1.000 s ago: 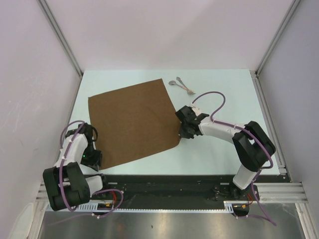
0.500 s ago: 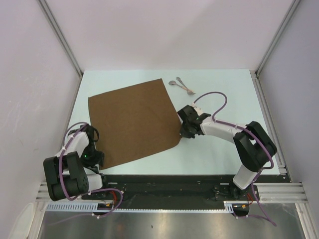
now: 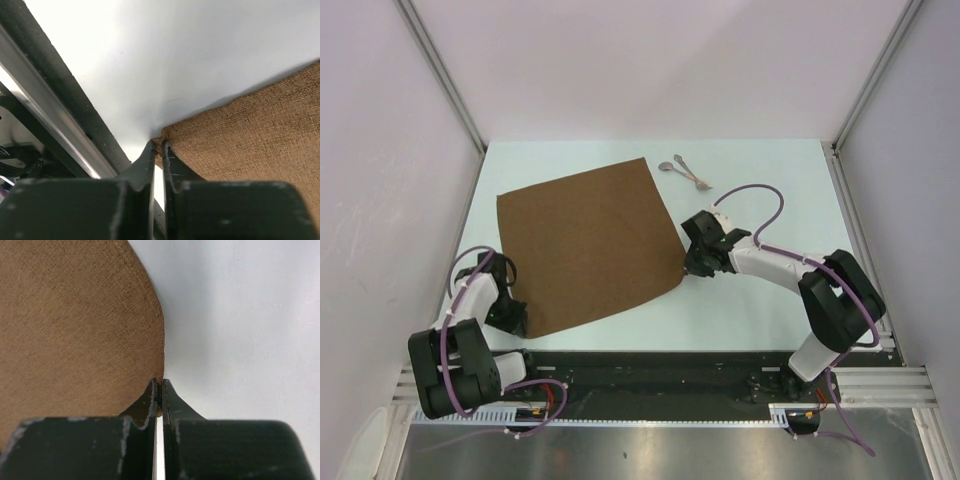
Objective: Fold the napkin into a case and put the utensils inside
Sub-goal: Pick up the flattened napkin from the center of the board.
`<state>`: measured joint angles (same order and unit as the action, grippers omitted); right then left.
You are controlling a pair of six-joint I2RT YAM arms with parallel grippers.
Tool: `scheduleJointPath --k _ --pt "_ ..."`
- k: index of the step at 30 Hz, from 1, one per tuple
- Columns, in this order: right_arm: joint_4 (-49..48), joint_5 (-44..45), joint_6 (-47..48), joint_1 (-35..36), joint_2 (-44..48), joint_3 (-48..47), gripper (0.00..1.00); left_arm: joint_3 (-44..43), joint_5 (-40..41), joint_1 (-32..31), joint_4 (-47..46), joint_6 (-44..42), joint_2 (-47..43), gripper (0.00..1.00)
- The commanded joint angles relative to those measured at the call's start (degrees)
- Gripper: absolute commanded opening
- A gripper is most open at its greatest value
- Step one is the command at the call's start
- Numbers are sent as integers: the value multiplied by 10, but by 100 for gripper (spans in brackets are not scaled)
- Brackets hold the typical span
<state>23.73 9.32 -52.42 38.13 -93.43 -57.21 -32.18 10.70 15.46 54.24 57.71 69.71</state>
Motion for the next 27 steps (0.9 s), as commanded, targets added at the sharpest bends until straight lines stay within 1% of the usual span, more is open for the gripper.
scheduleJointPath --k 1,2,6,9,10,13,14,17,22,23,27 --pt "-18 5 10 -2 18 5 0 15 -48 8 -138 -7 25 2" --pt "-19 5 12 -3 23 7 0 9 -46 8 -132 -10 21 0" --pt "-24 -4 31 -2 36 8 0 -37 -19 8 -77 -20 -17 0" --pt "-28 -15 64 0 54 14 0 -57 -7 7 -37 -12 -57 0" --pt "-31 -36 89 -1 61 19 0 -60 -11 8 -29 -6 -79 0" --pt "-32 -61 132 1 92 28 0 -56 -22 8 -1 16 -117 0" --pt "-33 -67 138 0 99 31 0 -56 -23 7 4 19 -145 0" --pt "-29 -86 166 5 136 30 0 -68 -5 8 39 27 -187 0" --pt "13 -88 171 11 178 18 0 -99 22 8 97 49 -250 0" --pt "26 -103 170 14 183 15 0 -108 34 7 117 56 -266 0" --pt "54 -94 174 33 204 10 0 -124 70 8 148 70 -308 0"
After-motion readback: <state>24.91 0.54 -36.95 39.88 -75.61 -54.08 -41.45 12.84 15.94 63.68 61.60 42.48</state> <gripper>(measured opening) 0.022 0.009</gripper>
